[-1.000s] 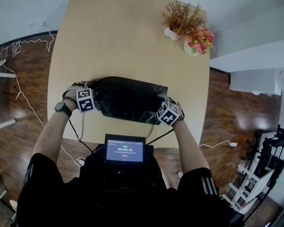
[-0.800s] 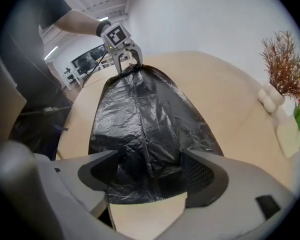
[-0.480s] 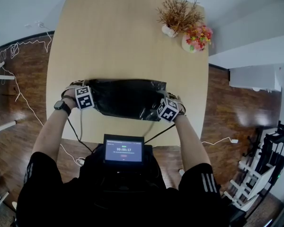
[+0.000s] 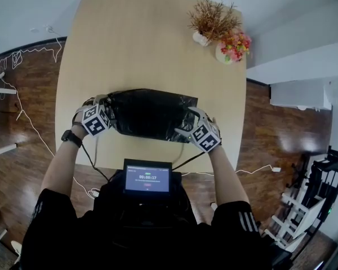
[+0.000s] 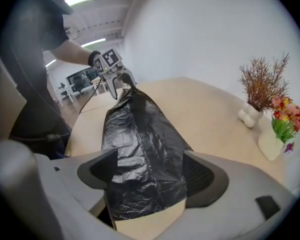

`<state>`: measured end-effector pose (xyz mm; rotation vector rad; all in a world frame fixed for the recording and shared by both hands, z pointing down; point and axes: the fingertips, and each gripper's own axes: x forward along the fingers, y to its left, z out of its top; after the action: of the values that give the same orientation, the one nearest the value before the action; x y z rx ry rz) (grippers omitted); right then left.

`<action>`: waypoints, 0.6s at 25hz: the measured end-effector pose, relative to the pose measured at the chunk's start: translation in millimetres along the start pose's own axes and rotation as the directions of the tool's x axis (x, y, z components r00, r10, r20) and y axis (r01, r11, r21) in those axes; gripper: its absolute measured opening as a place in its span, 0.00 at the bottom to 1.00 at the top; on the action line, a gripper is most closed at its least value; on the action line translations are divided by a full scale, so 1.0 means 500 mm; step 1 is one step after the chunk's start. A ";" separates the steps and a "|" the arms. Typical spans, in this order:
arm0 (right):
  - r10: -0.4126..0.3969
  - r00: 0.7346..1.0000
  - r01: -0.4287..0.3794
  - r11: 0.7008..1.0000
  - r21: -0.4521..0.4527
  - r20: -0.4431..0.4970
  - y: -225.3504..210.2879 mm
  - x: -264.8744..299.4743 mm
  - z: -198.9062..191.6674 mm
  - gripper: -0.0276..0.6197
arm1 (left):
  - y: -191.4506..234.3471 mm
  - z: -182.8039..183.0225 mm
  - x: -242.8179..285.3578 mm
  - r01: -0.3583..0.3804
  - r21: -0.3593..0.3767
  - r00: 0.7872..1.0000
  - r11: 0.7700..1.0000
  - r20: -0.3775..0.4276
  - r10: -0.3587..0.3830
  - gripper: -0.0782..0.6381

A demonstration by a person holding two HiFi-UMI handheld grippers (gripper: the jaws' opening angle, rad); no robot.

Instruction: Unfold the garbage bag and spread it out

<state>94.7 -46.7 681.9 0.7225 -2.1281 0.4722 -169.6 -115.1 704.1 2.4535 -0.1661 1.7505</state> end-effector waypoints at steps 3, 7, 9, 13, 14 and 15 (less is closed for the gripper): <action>-0.006 0.996 0.005 1.000 0.011 0.084 0.024 -0.042 0.031 0.71 | -0.001 0.025 -0.054 -0.051 -0.069 0.992 0.996 0.109 0.058 0.70; -0.008 0.988 0.001 0.999 0.044 0.154 0.077 -0.086 0.043 0.71 | -0.015 0.029 -0.101 -0.098 -0.077 0.979 0.992 0.173 0.110 0.63; -0.011 0.985 0.000 0.998 0.066 0.175 0.109 -0.103 0.048 0.71 | -0.023 0.024 -0.125 -0.107 -0.095 0.973 0.990 0.196 0.124 0.61; -0.042 0.978 0.020 0.994 0.110 0.203 0.164 -0.139 0.047 0.71 | -0.062 0.016 -0.160 -0.084 -0.150 0.961 0.985 0.248 0.120 0.61; -0.053 0.978 0.028 0.992 0.123 0.204 0.174 -0.149 0.041 0.71 | -0.078 0.016 -0.166 -0.076 -0.159 0.958 0.984 0.260 0.116 0.61; -0.066 0.976 0.037 0.990 0.140 0.206 0.183 -0.160 0.035 0.71 | -0.095 0.016 -0.171 -0.073 -0.164 0.956 0.984 0.270 0.115 0.61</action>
<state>65.8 40.0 600.0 0.9383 -2.2836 0.5359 -182.1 -68.2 618.8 2.6031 -0.4337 1.3559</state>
